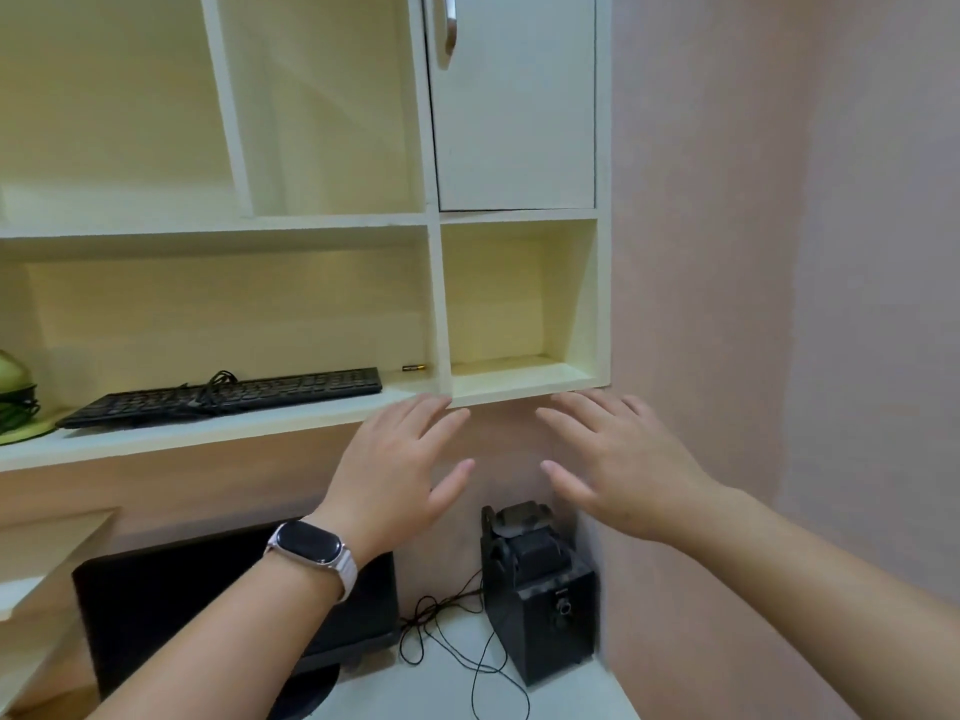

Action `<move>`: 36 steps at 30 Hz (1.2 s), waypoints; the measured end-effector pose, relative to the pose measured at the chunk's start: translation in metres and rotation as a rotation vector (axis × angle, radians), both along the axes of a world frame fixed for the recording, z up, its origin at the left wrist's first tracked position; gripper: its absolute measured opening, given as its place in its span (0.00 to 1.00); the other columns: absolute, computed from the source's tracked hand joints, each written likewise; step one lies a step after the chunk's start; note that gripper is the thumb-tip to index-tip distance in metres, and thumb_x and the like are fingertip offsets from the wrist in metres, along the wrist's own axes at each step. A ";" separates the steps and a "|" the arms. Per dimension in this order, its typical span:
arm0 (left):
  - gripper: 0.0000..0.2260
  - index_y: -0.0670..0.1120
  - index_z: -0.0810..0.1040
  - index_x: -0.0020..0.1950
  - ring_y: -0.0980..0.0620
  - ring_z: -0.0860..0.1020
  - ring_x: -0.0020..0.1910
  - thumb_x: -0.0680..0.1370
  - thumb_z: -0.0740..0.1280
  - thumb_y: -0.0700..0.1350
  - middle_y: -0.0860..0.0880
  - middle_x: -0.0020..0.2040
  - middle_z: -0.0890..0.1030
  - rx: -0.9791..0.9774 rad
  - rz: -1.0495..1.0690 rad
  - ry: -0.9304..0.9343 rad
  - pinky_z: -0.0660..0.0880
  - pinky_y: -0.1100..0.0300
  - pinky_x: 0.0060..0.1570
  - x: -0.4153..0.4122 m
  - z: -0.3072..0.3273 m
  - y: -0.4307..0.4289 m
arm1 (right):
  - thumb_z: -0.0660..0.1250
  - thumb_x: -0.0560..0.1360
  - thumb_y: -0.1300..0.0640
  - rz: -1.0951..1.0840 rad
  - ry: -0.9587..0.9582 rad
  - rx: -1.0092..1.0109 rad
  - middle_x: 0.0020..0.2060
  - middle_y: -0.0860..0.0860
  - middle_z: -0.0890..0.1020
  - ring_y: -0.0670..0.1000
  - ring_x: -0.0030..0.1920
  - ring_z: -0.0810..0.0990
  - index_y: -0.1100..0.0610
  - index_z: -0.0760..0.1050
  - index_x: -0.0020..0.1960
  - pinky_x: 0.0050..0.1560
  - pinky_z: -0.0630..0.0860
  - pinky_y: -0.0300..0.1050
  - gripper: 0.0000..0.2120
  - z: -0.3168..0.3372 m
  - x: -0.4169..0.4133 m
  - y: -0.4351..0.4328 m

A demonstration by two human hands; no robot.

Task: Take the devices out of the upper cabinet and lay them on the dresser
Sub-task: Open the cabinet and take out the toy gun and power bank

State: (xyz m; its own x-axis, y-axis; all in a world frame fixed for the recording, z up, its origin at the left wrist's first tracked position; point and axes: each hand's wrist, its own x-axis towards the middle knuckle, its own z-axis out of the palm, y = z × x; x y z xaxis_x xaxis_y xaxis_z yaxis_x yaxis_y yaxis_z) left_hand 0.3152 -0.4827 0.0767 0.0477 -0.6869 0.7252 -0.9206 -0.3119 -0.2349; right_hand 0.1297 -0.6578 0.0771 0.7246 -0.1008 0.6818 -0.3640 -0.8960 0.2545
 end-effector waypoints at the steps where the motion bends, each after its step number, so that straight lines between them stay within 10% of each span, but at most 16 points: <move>1: 0.22 0.46 0.77 0.65 0.44 0.75 0.63 0.77 0.61 0.57 0.45 0.63 0.78 -0.017 -0.014 -0.014 0.71 0.49 0.61 0.012 0.006 -0.007 | 0.55 0.76 0.40 -0.001 -0.001 -0.002 0.62 0.52 0.79 0.55 0.62 0.77 0.53 0.75 0.66 0.60 0.73 0.52 0.26 0.007 0.012 -0.006; 26: 0.20 0.41 0.77 0.63 0.39 0.75 0.63 0.75 0.65 0.50 0.40 0.64 0.77 -0.433 -0.096 -0.424 0.69 0.44 0.61 0.186 0.167 -0.152 | 0.61 0.75 0.46 0.107 -0.271 -0.497 0.62 0.56 0.77 0.60 0.62 0.75 0.58 0.74 0.65 0.57 0.71 0.56 0.23 0.211 0.197 -0.106; 36: 0.24 0.45 0.66 0.74 0.44 0.62 0.75 0.80 0.55 0.55 0.43 0.74 0.66 -0.487 0.053 -0.586 0.52 0.43 0.72 0.218 0.151 -0.179 | 0.62 0.76 0.47 0.319 -0.229 -0.788 0.65 0.58 0.77 0.60 0.67 0.72 0.58 0.75 0.64 0.62 0.69 0.56 0.21 0.254 0.240 -0.140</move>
State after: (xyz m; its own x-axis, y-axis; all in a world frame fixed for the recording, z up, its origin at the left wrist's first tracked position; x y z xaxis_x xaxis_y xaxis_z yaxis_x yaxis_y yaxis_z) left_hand 0.5329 -0.6617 0.2275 -0.4140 -0.2908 0.8626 -0.6689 -0.5455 -0.5050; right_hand 0.3697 -0.7980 0.3313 0.4751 0.6439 0.5997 -0.2440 -0.5584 0.7929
